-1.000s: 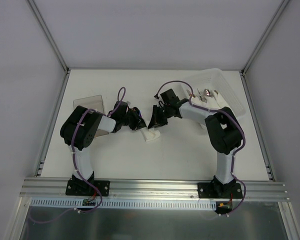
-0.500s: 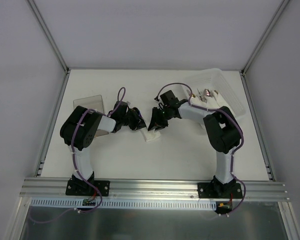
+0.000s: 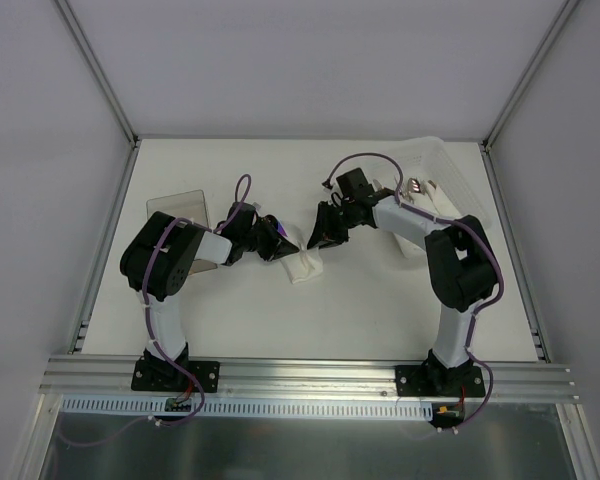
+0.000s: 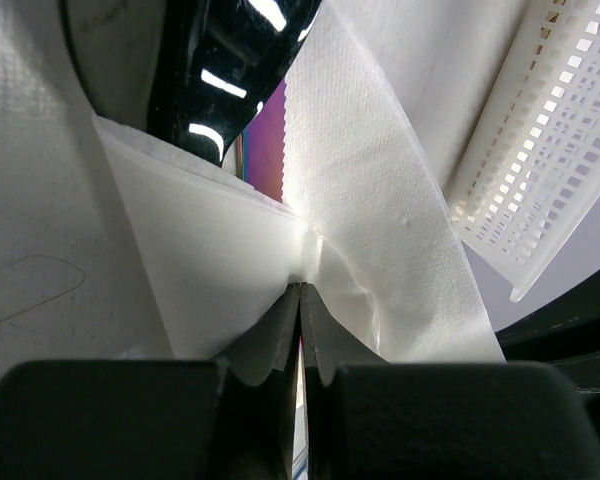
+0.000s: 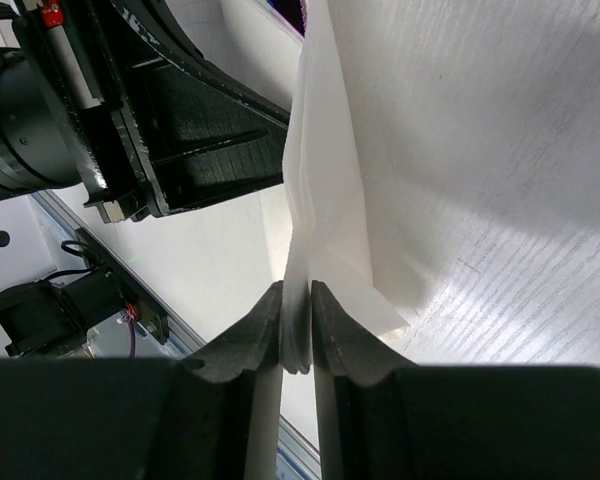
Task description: Place the utensils on the paper napkin and roll it up
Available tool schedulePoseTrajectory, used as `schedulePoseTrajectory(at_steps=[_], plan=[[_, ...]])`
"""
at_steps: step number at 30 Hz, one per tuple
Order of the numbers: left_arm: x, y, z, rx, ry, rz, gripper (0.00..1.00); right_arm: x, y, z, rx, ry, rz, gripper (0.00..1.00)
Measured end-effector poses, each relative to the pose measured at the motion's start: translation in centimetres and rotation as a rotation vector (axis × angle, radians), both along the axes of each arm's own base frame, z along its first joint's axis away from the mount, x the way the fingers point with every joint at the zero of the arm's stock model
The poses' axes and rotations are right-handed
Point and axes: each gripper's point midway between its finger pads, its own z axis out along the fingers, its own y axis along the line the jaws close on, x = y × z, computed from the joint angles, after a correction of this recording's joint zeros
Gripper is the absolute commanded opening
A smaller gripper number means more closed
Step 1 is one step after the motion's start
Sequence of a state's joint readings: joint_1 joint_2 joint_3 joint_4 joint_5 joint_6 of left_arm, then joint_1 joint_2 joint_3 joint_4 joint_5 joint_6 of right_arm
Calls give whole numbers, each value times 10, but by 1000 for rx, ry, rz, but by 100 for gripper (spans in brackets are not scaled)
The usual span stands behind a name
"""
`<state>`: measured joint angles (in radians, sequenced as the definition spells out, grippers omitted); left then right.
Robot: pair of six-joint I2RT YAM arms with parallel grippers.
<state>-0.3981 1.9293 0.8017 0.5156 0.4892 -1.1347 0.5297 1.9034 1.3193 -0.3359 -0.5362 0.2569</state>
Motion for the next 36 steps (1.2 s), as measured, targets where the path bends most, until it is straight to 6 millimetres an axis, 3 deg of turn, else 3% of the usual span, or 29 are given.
schedulePoseTrajectory(at_steps=[5, 8, 16, 21, 28, 36], plan=[[0, 0, 0, 0, 0, 0, 0, -1, 0, 1, 1, -2, 8, 4], [0, 0, 0, 0, 0, 0, 0, -3, 2, 1, 2, 3, 10, 0], [0, 0, 0, 1, 0, 1, 0, -21, 24, -3, 18, 42, 22, 0], [0, 0, 0, 1, 3, 2, 0, -31, 32, -22, 1, 82, 22, 0], [-1, 1, 1, 2, 6, 3, 0, -32, 38, -47, -16, 122, 2, 0], [-3, 4, 3, 18, 10, 17, 1, -32, 41, -51, -5, 168, -30, 0]])
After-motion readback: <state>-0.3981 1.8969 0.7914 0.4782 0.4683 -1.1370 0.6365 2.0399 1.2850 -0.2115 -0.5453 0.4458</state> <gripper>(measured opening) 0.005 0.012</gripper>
